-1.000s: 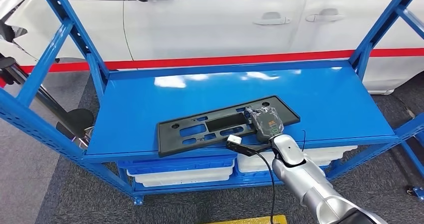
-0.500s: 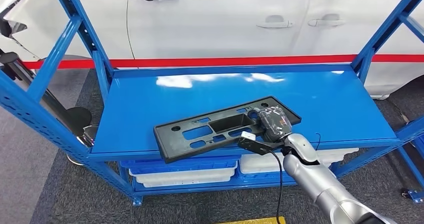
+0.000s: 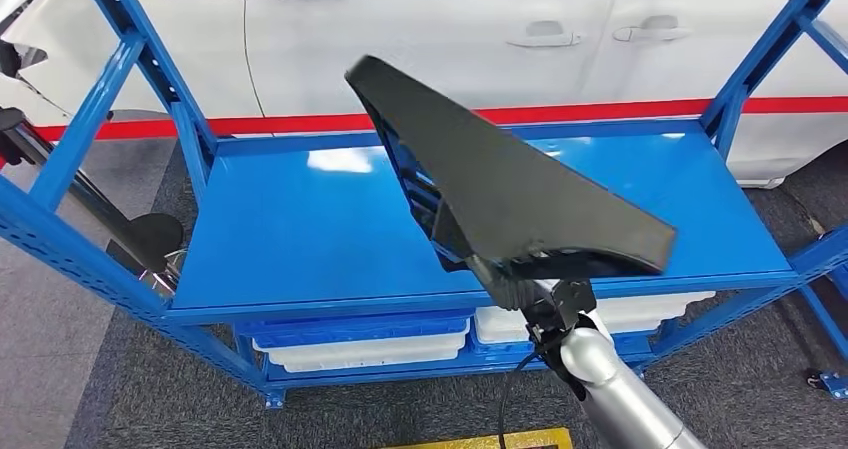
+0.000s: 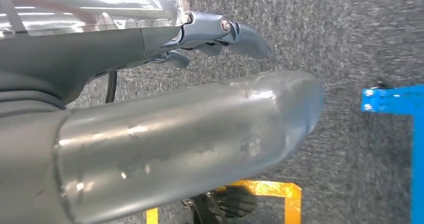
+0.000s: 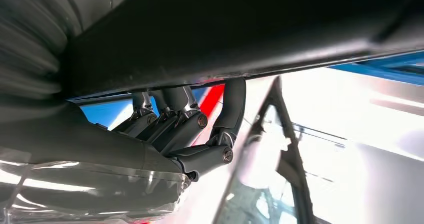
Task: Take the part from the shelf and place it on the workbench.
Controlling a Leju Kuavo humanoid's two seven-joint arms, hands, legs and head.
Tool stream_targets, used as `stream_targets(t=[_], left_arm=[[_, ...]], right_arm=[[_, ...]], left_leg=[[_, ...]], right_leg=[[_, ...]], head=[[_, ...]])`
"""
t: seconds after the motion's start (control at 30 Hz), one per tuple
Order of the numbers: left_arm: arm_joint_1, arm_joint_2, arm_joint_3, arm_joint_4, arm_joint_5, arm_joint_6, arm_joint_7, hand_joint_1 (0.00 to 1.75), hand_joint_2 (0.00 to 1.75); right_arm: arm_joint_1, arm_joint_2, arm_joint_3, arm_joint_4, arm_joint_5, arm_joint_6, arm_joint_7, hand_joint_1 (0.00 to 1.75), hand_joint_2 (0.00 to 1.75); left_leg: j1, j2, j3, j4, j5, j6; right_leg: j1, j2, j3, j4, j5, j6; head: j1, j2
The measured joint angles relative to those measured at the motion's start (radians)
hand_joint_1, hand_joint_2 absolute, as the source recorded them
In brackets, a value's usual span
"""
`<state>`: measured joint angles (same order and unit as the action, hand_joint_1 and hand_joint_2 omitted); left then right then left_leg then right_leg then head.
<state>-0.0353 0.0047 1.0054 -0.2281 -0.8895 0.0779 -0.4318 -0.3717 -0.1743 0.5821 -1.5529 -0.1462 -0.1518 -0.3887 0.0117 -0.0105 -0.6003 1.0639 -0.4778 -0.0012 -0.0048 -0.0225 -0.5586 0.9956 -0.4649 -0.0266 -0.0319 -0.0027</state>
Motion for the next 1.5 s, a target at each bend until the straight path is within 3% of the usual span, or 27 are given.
stream_targets(t=[0.07, 0.13, 0.17, 0.2, 0.27, 0.33, 0.43, 0.5, 0.6, 0.63, 0.67, 0.77, 0.9, 0.97, 1.03, 1.1, 1.17, 1.23, 1.3, 1.4, 1.43, 1.5], left_arm=[[-0.001, 0.000, 0.008, 0.000, 0.000, 0.001, 0.000, 0.00, 0.00], [-0.001, 0.000, 0.014, 0.000, 0.000, 0.002, 0.000, 0.00, 0.87], [0.000, 0.000, 0.016, 0.000, -0.001, 0.002, 0.000, 0.00, 1.31], [0.000, 0.000, 0.017, 0.000, -0.002, 0.003, 0.000, 0.00, 1.75], [-0.001, 0.001, 0.020, 0.000, -0.006, 0.009, 0.000, 0.00, 1.75], [-0.001, 0.000, 0.023, 0.000, -0.013, 0.012, -0.001, 0.00, 1.75], [0.000, -0.001, 0.030, 0.000, -0.017, -0.002, -0.003, 0.00, 1.75], [-0.001, -0.004, 0.040, 0.000, -0.017, -0.008, -0.001, 0.00, 1.75], [-0.002, -0.005, 0.052, 0.000, -0.021, -0.008, 0.001, 0.00, 1.75], [-0.002, -0.006, 0.057, 0.000, -0.024, -0.008, 0.001, 0.00, 1.75], [-0.001, -0.006, 0.062, 0.000, -0.027, -0.008, 0.001, 0.00, 1.75], [0.000, -0.007, 0.069, 0.000, -0.036, -0.008, 0.001, 0.00, 1.75], [0.000, -0.007, 0.069, 0.000, -0.036, -0.008, 0.002, 0.00, 1.75], [0.000, -0.007, 0.071, 0.000, -0.039, -0.009, 0.003, 0.00, 1.75], [0.000, -0.013, 0.079, 0.000, -0.049, -0.014, 0.005, 0.00, 1.75], [0.001, -0.019, 0.088, 0.000, -0.059, -0.019, 0.007, 0.00, 1.75], [0.000, -0.021, 0.089, 0.000, -0.064, -0.019, 0.008, 0.00, 1.75], [0.000, -0.022, 0.089, 0.000, -0.068, -0.019, 0.009, 0.00, 1.75], [0.000, -0.022, 0.089, 0.000, -0.073, -0.018, 0.009, 0.00, 1.75], [-0.004, -0.023, 0.089, -0.001, -0.080, -0.014, 0.007, 0.00, 1.75], [-0.005, -0.023, 0.089, -0.001, -0.083, -0.012, 0.009, 0.00, 1.75], [-0.003, -0.023, 0.089, -0.002, -0.090, -0.006, 0.014, 0.00, 1.75]], right_arm=[[0.010, -0.009, -0.002, -0.033, -0.006, 0.004, 0.001, 1.75, 1.75], [0.022, -0.024, -0.002, -0.051, -0.020, 0.010, -0.001, 1.75, 1.75], [0.029, -0.030, -0.002, -0.058, -0.035, 0.016, -0.004, 1.75, 1.75], [0.035, -0.037, -0.002, -0.065, -0.057, 0.026, -0.005, 1.75, 1.75], [0.046, -0.046, -0.005, -0.084, -0.118, 0.056, -0.004, 1.75, 1.75], [0.058, -0.050, -0.012, -0.101, -0.185, 0.091, 0.005, 1.75, 1.75], [0.086, -0.050, -0.024, -0.108, -0.269, 0.126, 0.035, 1.75, 1.75], [0.111, -0.049, -0.032, -0.104, -0.277, 0.130, 0.043, 1.75, 1.75], [0.159, -0.048, -0.040, -0.092, -0.229, 0.162, 0.012, 1.75, 1.75], [0.184, -0.048, -0.041, -0.088, -0.204, 0.182, -0.008, 1.75, 1.75], [0.213, -0.048, -0.041, -0.084, -0.175, 0.203, -0.031, 1.75, 1.75], [0.266, -0.048, -0.041, -0.078, -0.126, 0.240, -0.071, 1.75, 1.75], [0.270, -0.048, -0.040, -0.078, -0.123, 0.242, -0.075, 1.75, 1.75], [0.287, -0.048, -0.039, -0.077, -0.106, 0.251, -0.092, 1.75, 1.75], [0.341, -0.049, -0.039, -0.082, -0.065, 0.264, -0.126, 1.75, 1.75], [0.397, -0.051, -0.039, -0.091, -0.034, 0.271, -0.148, 1.75, 1.75], [0.420, -0.053, -0.040, -0.095, -0.028, 0.275, -0.153, 1.75, 1.75], [0.429, -0.053, -0.041, -0.095, -0.027, 0.279, -0.153, 1.75, 1.75], [0.439, -0.053, -0.044, -0.096, -0.027, 0.286, -0.155, 1.75, 1.75], [0.454, -0.053, -0.050, -0.102, -0.026, 0.294, -0.167, 1.75, 1.75], [0.462, -0.053, -0.052, -0.104, -0.025, 0.295, -0.179, 1.75, 1.75], [0.480, -0.053, -0.054, -0.105, -0.024, 0.292, -0.207, 1.75, 1.75]], left_leg=[[0.001, 0.001, -0.042, 0.100, -0.058, -0.007], [0.002, 0.002, -0.095, 0.211, -0.103, -0.014], [0.003, 0.002, -0.104, 0.229, -0.099, -0.017], [0.005, 0.002, -0.097, 0.212, -0.079, -0.020], [0.009, 0.000, -0.043, 0.100, -0.018, -0.025], [0.010, -0.007, -0.001, 0.013, 0.009, -0.018], [0.006, -0.007, 0.003, 0.000, 0.009, 0.006], [0.007, -0.005, 0.003, -0.004, 0.013, 0.019], [0.008, -0.003, 0.001, -0.006, 0.015, 0.030], [0.007, -0.003, 0.000, -0.006, 0.014, 0.032], [0.007, -0.003, 0.001, -0.006, 0.014, 0.033], [0.007, -0.003, 0.002, -0.006, 0.012, 0.034], [0.007, -0.003, 0.002, -0.006, 0.012, 0.034], [0.006, -0.002, 0.004, -0.005, 0.012, 0.033], [0.002, 0.004, 0.003, 0.001, 0.003, 0.020], [-0.001, 0.010, -0.020, 0.071, -0.060, 0.000], [-0.001, 0.012, -0.053, 0.180, -0.137, -0.010], [-0.001, 0.012, -0.061, 0.234, -0.164, -0.013], [0.000, 0.012, -0.016, 0.188, -0.140, -0.016], [0.000, 0.003, 0.094, 0.014, -0.085, -0.010], [-0.002, 0.001, 0.107, -0.013, -0.079, -0.004], [-0.005, 0.002, 0.102, -0.019, -0.068, 0.012]], right_leg=[[-0.001, 0.001, 0.005, -0.008, 0.004, -0.003], [0.000, 0.003, 0.005, -0.004, 0.002, -0.005], [0.000, 0.004, 0.004, -0.001, 0.000, -0.005], [-0.001, 0.006, 0.004, 0.003, -0.003, -0.003], [-0.004, 0.011, 0.003, 0.018, -0.013, 0.006], [-0.003, 0.016, -0.003, 0.036, -0.024, 0.018], [-0.001, 0.021, -0.007, 0.042, -0.027, 0.029], [-0.004, 0.020, -0.016, 0.063, -0.044, 0.036], [-0.009, 0.019, -0.088, 0.217, -0.125, 0.046], [-0.009, 0.019, -0.116, 0.274, -0.145, 0.047], [-0.009, 0.019, -0.133, 0.306, -0.147, 0.046], [-0.009, 0.019, -0.131, 0.291, -0.113, 0.042], [-0.009, 0.019, -0.127, 0.283, -0.107, 0.041], [-0.007, 0.018, -0.095, 0.213, -0.069, 0.035], [-0.001, 0.012, -0.043, 0.088, -0.018, 0.018], [0.001, 0.009, -0.027, 0.020, 0.010, 0.001], [-0.001, 0.011, -0.036, 0.013, 0.023, -0.004], [-0.001, 0.012, -0.047, 0.018, 0.029, -0.003], [-0.002, 0.014, -0.064, 0.029, 0.035, 0.001], [-0.002, 0.019, -0.088, 0.053, 0.044, 0.014], [0.000, 0.020, -0.092, 0.058, 0.047, 0.019], [0.000, 0.022, -0.093, 0.056, 0.059, 0.030]], head=[[0.000, 0.000], [0.000, 0.000], [0.000, 0.000], [0.000, 0.000], [0.000, 0.000], [0.000, 0.000], [0.000, 0.000], [0.000, 0.000], [0.000, 0.000], [0.000, 0.000], [0.000, 0.000], [0.000, 0.000], [0.000, 0.000], [0.000, 0.000], [0.000, 0.000], [0.000, 0.000], [0.000, 0.000], [0.000, 0.000], [0.000, 0.000], [0.000, 0.000], [0.000, 0.000], [0.000, 0.000]])
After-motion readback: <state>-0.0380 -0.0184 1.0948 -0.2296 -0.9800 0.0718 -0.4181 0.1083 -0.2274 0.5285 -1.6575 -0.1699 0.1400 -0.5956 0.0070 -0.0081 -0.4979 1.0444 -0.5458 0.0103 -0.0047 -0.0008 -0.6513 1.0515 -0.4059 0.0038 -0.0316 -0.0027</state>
